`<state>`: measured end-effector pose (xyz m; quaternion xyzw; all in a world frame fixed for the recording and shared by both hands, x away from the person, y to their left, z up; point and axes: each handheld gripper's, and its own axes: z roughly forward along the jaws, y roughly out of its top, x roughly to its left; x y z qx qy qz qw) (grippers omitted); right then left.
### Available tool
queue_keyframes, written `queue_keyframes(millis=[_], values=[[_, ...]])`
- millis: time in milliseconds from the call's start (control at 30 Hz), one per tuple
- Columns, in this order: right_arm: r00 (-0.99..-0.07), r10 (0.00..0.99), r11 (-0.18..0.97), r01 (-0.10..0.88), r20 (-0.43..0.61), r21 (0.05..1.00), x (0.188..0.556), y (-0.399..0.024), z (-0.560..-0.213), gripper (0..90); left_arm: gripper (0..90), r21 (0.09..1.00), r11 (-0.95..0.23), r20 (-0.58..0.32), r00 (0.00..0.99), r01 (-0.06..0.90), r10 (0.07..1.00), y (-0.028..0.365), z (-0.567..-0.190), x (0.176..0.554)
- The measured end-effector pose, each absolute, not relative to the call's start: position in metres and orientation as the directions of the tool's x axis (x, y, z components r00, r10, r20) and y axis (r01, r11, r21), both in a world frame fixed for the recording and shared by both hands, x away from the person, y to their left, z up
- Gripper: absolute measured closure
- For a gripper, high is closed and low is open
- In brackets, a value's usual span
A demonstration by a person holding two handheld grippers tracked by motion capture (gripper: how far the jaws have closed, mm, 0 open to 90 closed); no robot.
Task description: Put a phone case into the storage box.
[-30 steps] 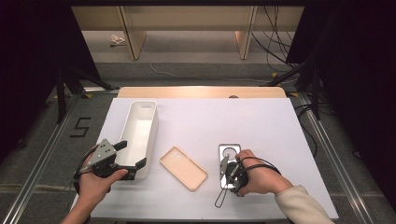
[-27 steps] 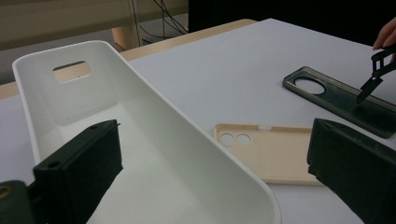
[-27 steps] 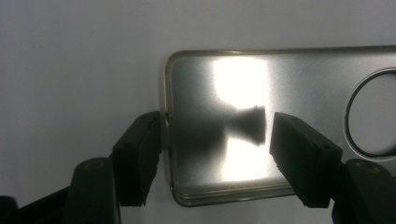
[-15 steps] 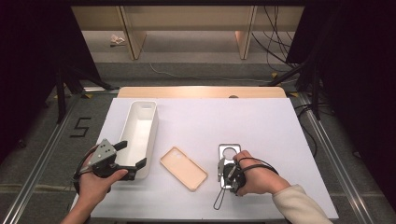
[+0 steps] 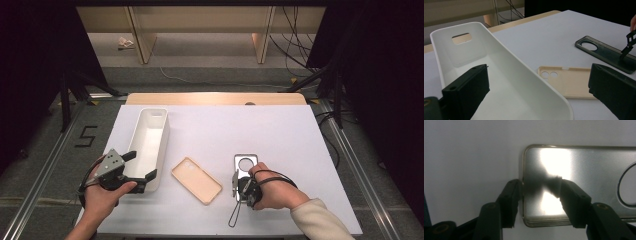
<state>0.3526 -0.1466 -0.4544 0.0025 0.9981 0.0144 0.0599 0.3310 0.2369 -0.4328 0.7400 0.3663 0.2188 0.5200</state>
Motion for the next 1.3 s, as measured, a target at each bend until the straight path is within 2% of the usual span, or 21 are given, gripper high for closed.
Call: queue_keyframes(millis=[33, 167, 833, 1300], values=[[-0.994, 0.007, 1.0, 0.006, -0.11, 0.015, 0.351, -0.146, -0.454, 58.6, 2.6, 0.93, -0.191, -0.057, 0.636, 0.314, 0.77, 0.237, -0.433, 0.331], [-0.995, -0.013, 1.0, -0.015, -0.104, 0.012, 0.349, -0.144, -0.454, 67.0, 2.5, 0.93, -0.191, -0.057, 0.636, 0.314, 0.77, 0.237, -0.433, 0.331], [-0.994, -0.008, 1.0, -0.006, -0.11, -0.018, 0.339, -0.138, -0.454, 85.9, 2.5, 0.93, -0.191, -0.057, 0.636, 0.313, 0.769, 0.237, -0.433, 0.331], [-0.994, -0.007, 1.0, -0.005, -0.112, -0.018, 0.339, -0.139, -0.453, 89.2, 2.5, 0.931, -0.19, -0.056, 0.636, 0.312, 0.77, 0.237, -0.432, 0.33]])
